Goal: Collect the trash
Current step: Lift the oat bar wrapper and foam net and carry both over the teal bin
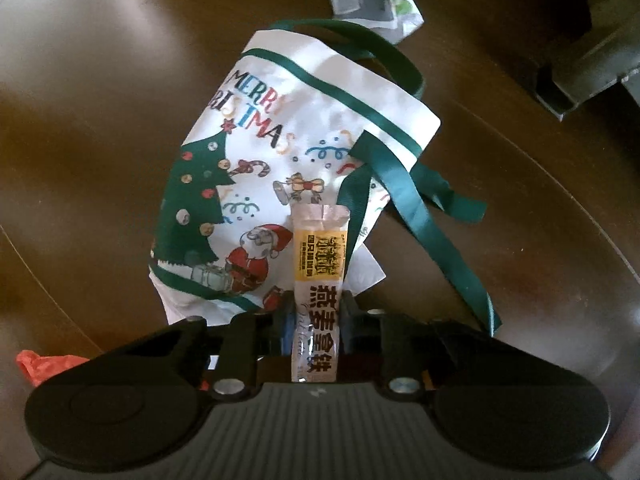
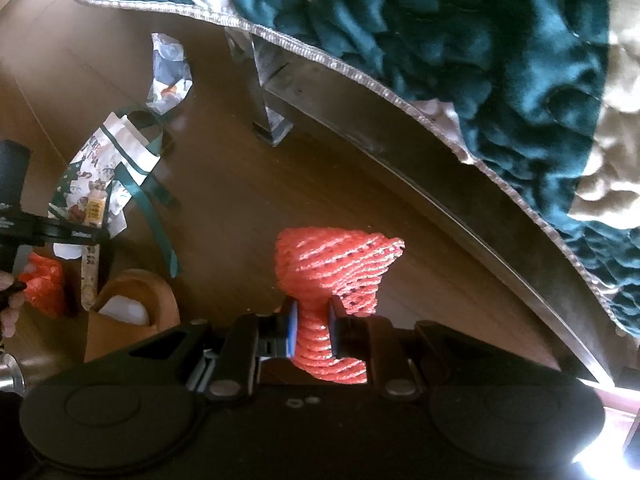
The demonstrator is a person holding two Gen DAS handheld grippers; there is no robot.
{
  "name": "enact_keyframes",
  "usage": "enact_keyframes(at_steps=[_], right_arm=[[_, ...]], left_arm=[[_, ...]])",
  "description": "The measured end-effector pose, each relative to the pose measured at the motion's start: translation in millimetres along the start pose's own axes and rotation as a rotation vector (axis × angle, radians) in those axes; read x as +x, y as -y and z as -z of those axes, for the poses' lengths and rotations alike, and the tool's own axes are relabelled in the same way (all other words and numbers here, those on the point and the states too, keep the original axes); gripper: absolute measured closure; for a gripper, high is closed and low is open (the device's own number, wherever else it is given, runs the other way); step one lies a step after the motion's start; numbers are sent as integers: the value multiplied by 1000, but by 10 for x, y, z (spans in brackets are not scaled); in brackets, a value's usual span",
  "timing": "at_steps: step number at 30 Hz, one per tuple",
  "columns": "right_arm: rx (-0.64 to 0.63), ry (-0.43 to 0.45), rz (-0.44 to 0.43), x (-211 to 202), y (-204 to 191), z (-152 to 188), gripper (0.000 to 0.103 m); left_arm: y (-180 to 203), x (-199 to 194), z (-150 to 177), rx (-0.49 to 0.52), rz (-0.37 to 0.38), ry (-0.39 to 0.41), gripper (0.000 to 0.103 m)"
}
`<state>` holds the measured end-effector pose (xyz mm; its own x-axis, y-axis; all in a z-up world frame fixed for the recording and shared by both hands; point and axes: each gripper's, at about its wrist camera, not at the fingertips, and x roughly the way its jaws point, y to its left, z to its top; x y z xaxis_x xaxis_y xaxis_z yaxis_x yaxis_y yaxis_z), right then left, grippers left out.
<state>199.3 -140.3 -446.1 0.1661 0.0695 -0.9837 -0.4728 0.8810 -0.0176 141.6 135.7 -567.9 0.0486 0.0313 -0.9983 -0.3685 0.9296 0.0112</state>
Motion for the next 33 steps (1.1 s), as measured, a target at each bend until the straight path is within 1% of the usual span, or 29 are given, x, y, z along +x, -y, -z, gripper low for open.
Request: enact_keyframes(at_steps=[4,8,12,14,18,22,24,28,31,33], right_arm=[[5,15,7,-74,10,25,89],[9,39,7,-207,19,55,89],[18,79,13,-429,26,80,89],[25,111,11,-610,37,95,89],[33,177,4,-1027,65,165,89],[44,238,16,-1475,101,270,89],[50,275,18,-1715,119,321,89],[41,369,31,-2240,82,405,89],[21,450,42,-2638,34,476,89],[4,502,49,-2879,2,521,90]], left_arm=[[-39,-74,54,-9,22,11,82],[-148,-186,121,5,35,19,82],[-239,-427,210,1,46,51,82],[-297,-600,201,3,38,74,82],[-346,-1044,151,9,48,144,82],[-302,-1500,125,49,43,215,82],[-305,-1694,116,43,54,244,82],[-249,-2191,113,53,76,318,82],[-193,-2618,109,85,85,397,82],[-190,-2893,128,87,102,439,82]])
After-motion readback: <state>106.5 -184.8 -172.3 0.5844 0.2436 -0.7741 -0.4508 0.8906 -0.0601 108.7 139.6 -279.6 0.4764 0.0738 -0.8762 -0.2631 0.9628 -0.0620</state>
